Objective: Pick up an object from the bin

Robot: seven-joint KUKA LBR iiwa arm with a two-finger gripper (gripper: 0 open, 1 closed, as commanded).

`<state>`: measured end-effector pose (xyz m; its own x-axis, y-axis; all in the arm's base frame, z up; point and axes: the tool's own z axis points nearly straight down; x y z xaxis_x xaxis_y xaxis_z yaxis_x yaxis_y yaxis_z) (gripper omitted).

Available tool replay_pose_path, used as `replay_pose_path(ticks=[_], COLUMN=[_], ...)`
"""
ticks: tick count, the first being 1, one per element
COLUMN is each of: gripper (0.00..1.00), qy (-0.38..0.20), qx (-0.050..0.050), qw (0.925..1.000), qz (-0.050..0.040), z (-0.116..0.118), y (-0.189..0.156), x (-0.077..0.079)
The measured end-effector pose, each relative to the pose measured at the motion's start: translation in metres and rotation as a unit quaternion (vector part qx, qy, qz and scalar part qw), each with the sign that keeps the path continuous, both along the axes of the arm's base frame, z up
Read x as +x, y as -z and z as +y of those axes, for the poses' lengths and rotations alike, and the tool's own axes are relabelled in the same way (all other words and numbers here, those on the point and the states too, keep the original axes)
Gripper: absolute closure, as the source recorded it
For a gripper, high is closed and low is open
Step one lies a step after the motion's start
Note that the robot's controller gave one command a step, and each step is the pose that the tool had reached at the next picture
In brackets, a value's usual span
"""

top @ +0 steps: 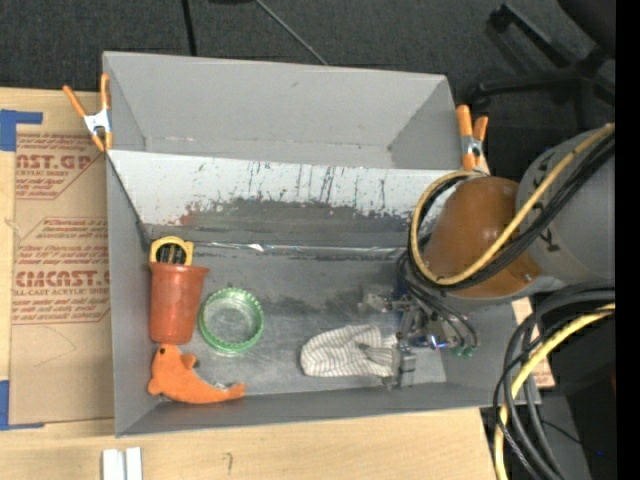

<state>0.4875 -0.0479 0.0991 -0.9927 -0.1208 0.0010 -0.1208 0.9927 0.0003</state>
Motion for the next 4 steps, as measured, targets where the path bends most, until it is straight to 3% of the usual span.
replay_pose_path(ticks=[1, 2, 3, 4], gripper=[0.00, 0.00, 1.00, 1.00], qy=[0.029, 0.000, 0.129, 0.129], qx=[0.001, 0.000, 0.001, 0.001], qw=[0.9996, 1.0000, 0.9916, 0.9916], qz=[0.0000, -0.0029, -0.0007, -0.0006], z=[0.017, 0.015, 0.006, 0.006], y=[0.000, 0.020, 0.029, 0.029], x=[-0.004, -0.005, -0.006, -0.006])
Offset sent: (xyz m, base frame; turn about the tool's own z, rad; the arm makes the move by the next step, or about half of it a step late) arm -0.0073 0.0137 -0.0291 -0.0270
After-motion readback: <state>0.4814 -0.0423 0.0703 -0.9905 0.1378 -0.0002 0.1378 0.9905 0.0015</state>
